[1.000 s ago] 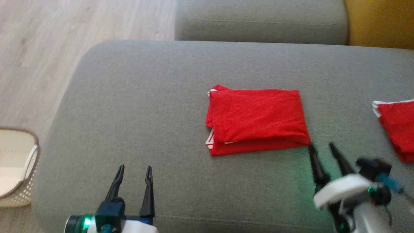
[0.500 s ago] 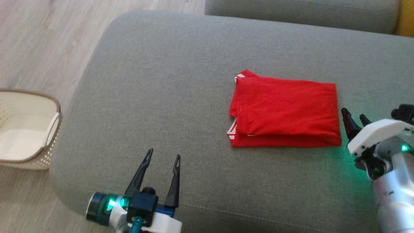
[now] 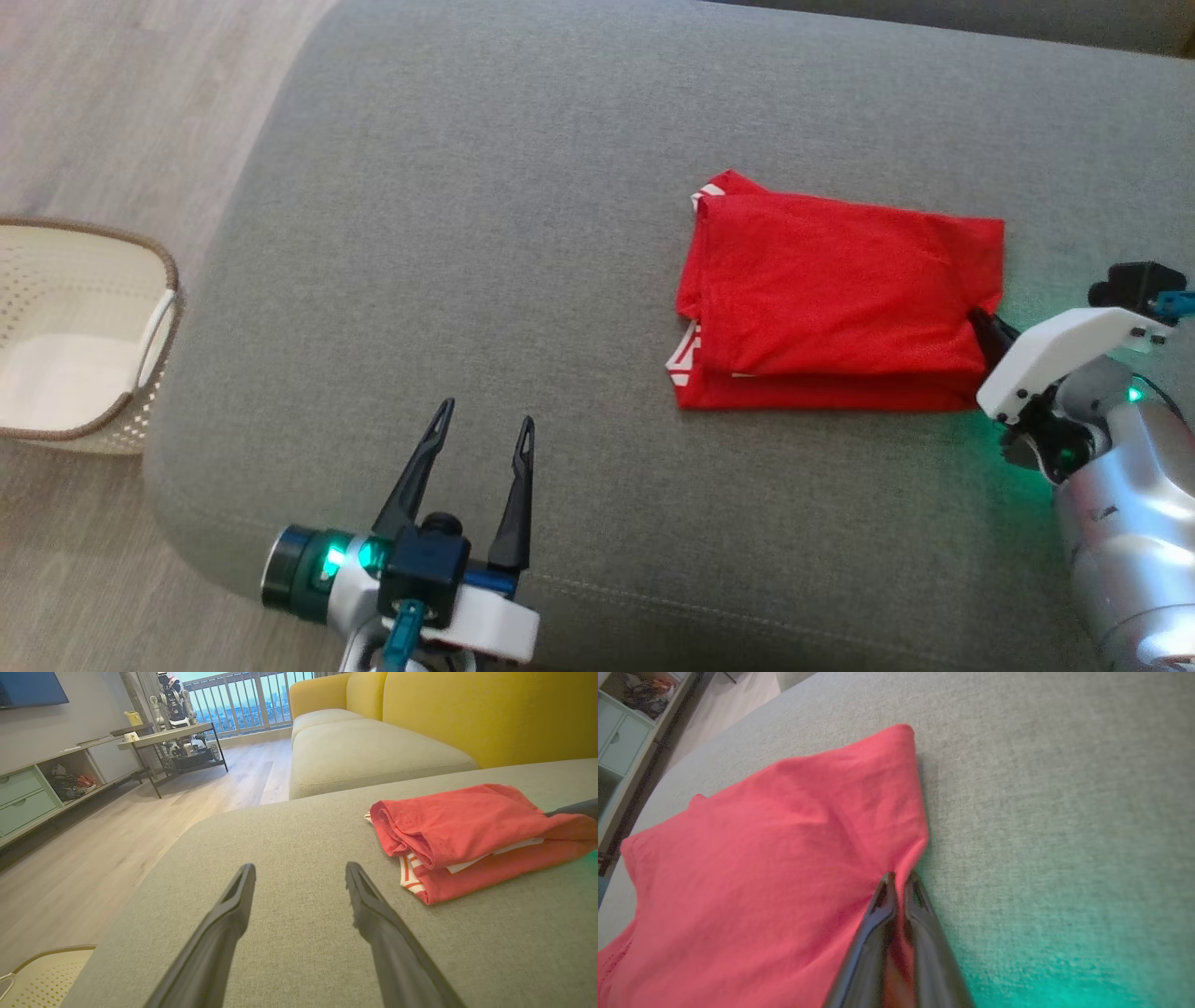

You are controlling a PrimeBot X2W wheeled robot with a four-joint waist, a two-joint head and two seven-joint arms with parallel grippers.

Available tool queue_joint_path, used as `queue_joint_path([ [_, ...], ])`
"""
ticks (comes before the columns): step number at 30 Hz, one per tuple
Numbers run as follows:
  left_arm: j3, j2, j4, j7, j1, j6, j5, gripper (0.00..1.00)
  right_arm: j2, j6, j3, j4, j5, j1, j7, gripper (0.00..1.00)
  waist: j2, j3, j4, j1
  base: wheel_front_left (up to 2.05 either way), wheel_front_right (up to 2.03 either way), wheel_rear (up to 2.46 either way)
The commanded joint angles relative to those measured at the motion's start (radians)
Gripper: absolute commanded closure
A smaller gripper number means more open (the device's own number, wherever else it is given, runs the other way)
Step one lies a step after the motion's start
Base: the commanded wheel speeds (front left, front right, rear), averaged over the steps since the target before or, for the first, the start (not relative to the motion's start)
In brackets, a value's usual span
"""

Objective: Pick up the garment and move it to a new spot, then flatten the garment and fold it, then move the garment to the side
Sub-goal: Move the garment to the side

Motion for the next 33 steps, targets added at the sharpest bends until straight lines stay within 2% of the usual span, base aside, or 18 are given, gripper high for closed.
queue_joint_path([
  [1, 0.027, 0.004, -0.033, -0.012, -0.043, 0.007, -0.004, 0.0, 0.011, -0.001, 0.029, -0.004, -0.011, -0.005, -0.002, 1.0, 0.0, 0.005, -0.011, 0.0, 0.0, 0.0, 0.0],
  [7, 0.026, 0.019, -0.036, -0.012, -0.056, 0.017, -0.011, 0.0, -0.009, -0.001, 0.092, -0.073, -0.027, -0.015, -0.05, 1.0, 0.0, 0.024, -0.09, 0.0, 0.0, 0.0, 0.0],
  [16, 0.025, 0.05, -0.043, -0.012, -0.1, 0.02, -0.012, 0.0, -0.11, -0.001, 0.14, -0.282, -0.014, -0.014, -0.036, 1.0, 0.0, 0.079, -0.255, 0.0, 0.0, 0.0, 0.0],
  [25, 0.019, 0.087, -0.037, -0.012, -0.155, 0.021, 0.0, 0.0, -0.184, -0.001, 0.072, -0.475, -0.063, -0.004, 0.044, 1.0, 0.0, 0.131, -0.365, 0.0, 0.0, 0.0, 0.0],
  [33, 0.006, 0.106, -0.035, -0.012, -0.175, 0.024, 0.0, 0.0, -0.239, -0.001, -0.031, -0.617, -0.152, 0.012, 0.098, 1.0, 0.0, 0.158, -0.4, 0.0, 0.0, 0.0, 0.0],
])
